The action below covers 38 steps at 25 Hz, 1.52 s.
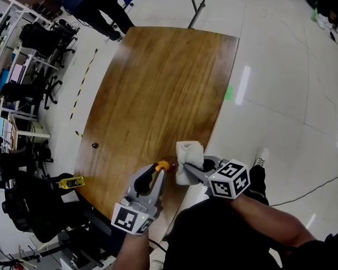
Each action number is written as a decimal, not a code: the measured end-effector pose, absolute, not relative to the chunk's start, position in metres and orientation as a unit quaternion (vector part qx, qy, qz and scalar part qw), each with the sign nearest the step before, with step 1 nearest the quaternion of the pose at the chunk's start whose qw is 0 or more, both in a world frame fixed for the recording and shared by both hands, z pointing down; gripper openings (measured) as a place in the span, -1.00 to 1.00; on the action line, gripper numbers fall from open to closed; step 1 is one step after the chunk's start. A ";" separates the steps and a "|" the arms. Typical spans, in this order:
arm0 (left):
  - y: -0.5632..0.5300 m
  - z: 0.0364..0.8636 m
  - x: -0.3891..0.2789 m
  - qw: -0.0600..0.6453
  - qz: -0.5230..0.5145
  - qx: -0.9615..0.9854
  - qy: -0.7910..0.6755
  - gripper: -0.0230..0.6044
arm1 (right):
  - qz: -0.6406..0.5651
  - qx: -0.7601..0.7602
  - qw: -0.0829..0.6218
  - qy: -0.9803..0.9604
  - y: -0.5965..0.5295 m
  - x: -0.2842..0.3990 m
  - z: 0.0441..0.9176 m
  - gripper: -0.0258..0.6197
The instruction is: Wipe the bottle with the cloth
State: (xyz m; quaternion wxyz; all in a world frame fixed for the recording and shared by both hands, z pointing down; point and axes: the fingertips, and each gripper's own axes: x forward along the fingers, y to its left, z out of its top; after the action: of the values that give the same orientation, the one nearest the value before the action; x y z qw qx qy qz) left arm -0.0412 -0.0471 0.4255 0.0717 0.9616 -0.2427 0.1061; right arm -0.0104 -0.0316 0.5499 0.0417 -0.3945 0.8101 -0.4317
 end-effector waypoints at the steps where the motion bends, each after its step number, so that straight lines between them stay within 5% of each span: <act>1: -0.047 0.426 -0.042 0.072 0.103 0.962 -0.243 -0.67 | -0.434 -0.397 0.031 0.808 -0.033 -0.011 0.553 -0.69; 18: -0.039 0.433 -0.038 0.078 0.071 0.963 -0.249 -0.67 | -0.430 -0.379 -0.154 0.805 -0.034 -0.002 0.592 -0.69; 30: -0.035 0.420 -0.028 0.087 0.052 0.964 -0.244 -0.67 | -0.448 -0.220 -0.047 0.866 -0.064 0.055 0.466 -0.69; 38: -0.036 0.421 -0.033 0.094 0.064 0.966 -0.230 -0.67 | -0.438 -0.064 -0.136 0.886 -0.082 -0.021 0.479 -0.69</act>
State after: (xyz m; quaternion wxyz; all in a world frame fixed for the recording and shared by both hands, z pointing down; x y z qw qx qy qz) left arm -0.0328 -0.0364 0.4209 0.0936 0.9665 -0.2303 0.0642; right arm -0.0206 -0.0819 0.4789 -0.1356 -0.0642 0.8865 -0.4378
